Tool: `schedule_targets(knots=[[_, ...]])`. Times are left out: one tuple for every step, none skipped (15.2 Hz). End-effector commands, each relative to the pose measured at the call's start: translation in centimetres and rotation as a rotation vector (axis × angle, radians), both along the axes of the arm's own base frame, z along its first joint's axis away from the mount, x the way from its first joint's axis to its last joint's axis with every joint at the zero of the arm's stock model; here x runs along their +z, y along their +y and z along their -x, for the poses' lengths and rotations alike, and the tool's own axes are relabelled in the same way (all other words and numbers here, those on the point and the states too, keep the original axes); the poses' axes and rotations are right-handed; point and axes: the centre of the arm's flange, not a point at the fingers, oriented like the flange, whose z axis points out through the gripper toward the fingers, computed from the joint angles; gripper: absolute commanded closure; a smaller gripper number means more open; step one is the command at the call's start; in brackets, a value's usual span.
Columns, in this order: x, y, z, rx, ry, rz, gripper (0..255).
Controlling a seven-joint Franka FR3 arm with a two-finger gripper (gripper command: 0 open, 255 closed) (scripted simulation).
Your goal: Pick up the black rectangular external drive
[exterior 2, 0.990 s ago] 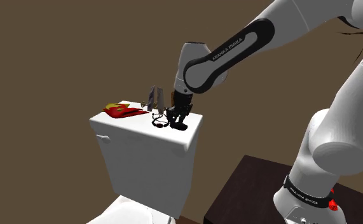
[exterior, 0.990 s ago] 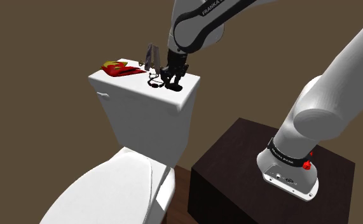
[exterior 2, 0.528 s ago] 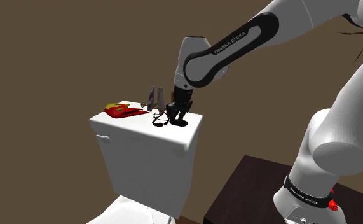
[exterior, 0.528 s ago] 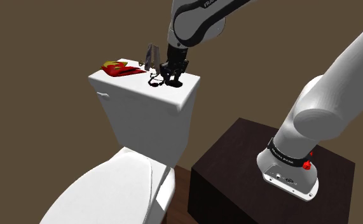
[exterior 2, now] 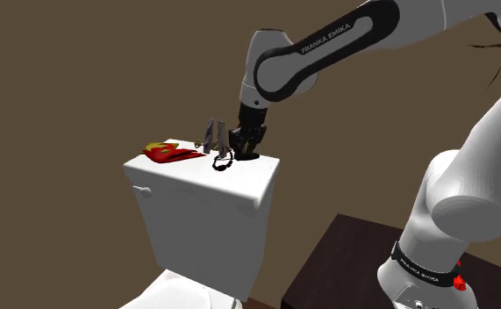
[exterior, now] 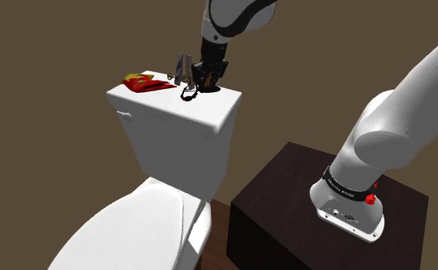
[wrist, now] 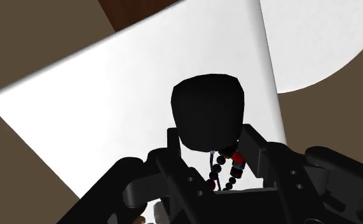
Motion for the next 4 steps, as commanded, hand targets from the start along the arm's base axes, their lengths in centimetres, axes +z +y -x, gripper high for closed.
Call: schedule_targets(knots=[[1.06,-0.03,-0.07,0.0,0.001,0.0,255],[1.59,-0.03,-0.07,0.0,0.001,0.0,255],[1.67,-0.03,-0.06,0.0,0.001,0.0,255],[1.67,-0.03,-0.07,0.0,0.001,0.0,255]])
